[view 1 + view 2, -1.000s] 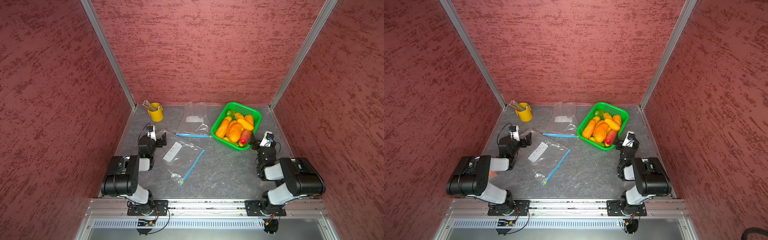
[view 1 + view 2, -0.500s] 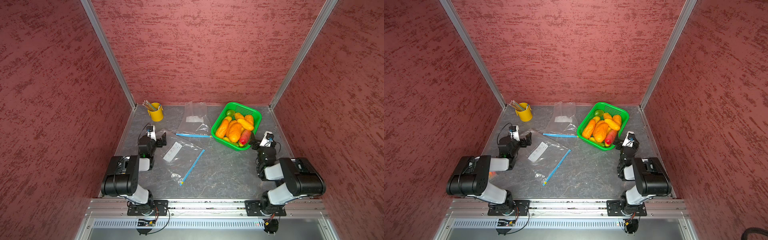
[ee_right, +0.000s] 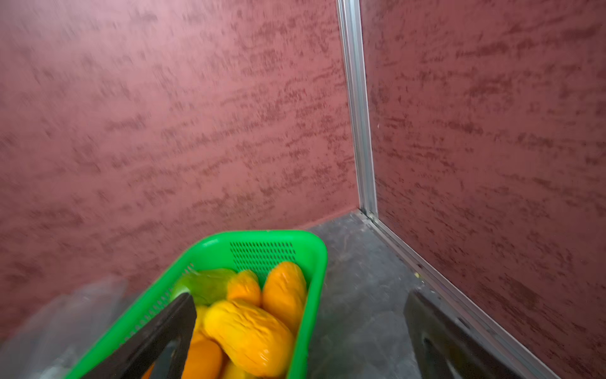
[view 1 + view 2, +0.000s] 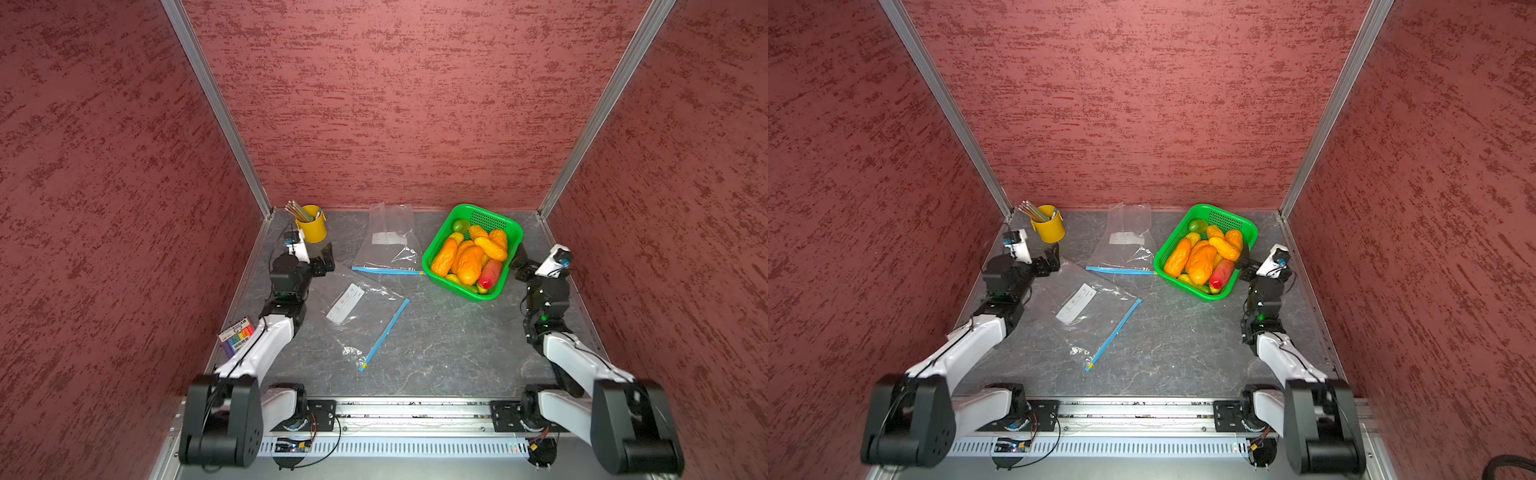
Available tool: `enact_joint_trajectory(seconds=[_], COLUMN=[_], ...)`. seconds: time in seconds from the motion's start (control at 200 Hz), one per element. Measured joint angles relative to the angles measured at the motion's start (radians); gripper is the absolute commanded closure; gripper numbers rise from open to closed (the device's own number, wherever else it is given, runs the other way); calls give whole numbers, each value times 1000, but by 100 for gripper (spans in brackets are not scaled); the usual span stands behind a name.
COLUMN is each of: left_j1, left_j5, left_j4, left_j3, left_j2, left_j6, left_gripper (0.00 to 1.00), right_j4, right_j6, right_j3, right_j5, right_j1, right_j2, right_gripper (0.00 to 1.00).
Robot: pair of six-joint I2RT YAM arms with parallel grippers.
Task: Place the mango in a zip-top bag and seal the zipper
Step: Pick up the zipper food storage bag at the center of the board.
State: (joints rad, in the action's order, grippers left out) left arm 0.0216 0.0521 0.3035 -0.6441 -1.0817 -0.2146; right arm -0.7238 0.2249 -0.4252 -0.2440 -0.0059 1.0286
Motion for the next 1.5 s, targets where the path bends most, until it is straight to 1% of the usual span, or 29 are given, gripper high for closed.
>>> enact_joint_trajectory(seconds=[0.04,0.1,0.165,0.235,0.286,0.351,0.401,0.441,0.486,0.526,0.576,0.641,0.731,0.807,0.872,0.967,1.037,1.127,1.292,1.358,1.423,1.503], left_j1=[-5,0,81,274,456,665,795,882,958,1009,1051,1074,1076,1058,1026,961,931,908,845,826,808,785], left_j5=[40,106,110,38,-31,-104,-153,-193,-230,-249,-271,-297,-331,-341,-334,-305,-286,-238,-182,-169,-149,-118], left_j4=[-71,-161,-301,-464,-580,-702,-782,-833,-885,-926,-972,-1014,-1043,-1040,-1019,-965,-927,-865,-770,-732,-688,-637], left_j3=[-54,-114,-183,-247,-278,-290,-285,-275,-262,-253,-248,-245,-229,-201,-174,-131,-107,-72,-25,-10,9,29], left_j2=[50,79,71,26,-24,-83,-122,-144,-161,-178,-208,-260,-331,-362,-371,-375,-374,-367,-345,-338,-329,-323], left_j6=[-72,-131,-164,-175,-183,-204,-226,-243,-264,-286,-322,-365,-420,-447,-462,-474,-478,-474,-467,-461,-455,-451], left_gripper=[1,0,0,0,1,0,1,0,0,2,6,7,11,16,21,22,24,31,38,43,53,58], right_j4=[63,164,278,400,485,591,660,703,747,774,797,810,815,805,799,798,801,804,803,804,803,803], right_j6=[30,77,119,162,184,206,217,225,234,240,249,258,268,276,281,285,288,289,292,293,296,299], right_j3=[-23,-41,-59,-84,-103,-129,-140,-141,-141,-141,-141,-141,-141,-138,-134,-122,-114,-108,-106,-106,-106,-106], right_j5=[26,73,125,186,227,272,301,322,341,354,370,387,424,455,472,484,485,485,485,485,486,487], right_j1=[0,0,0,0,0,0,0,1,2,2,2,2,2,2,2,2,2,2,2,2,2,2], right_j2=[-76,-171,-237,-253,-245,-217,-199,-195,-198,-204,-212,-214,-210,-209,-209,-211,-217,-231,-240,-240,-240,-240], right_gripper=[1,1,1,1,1,1,1,1,1,1,1,1,1,1,1,1,1,1,1,1,1,1])
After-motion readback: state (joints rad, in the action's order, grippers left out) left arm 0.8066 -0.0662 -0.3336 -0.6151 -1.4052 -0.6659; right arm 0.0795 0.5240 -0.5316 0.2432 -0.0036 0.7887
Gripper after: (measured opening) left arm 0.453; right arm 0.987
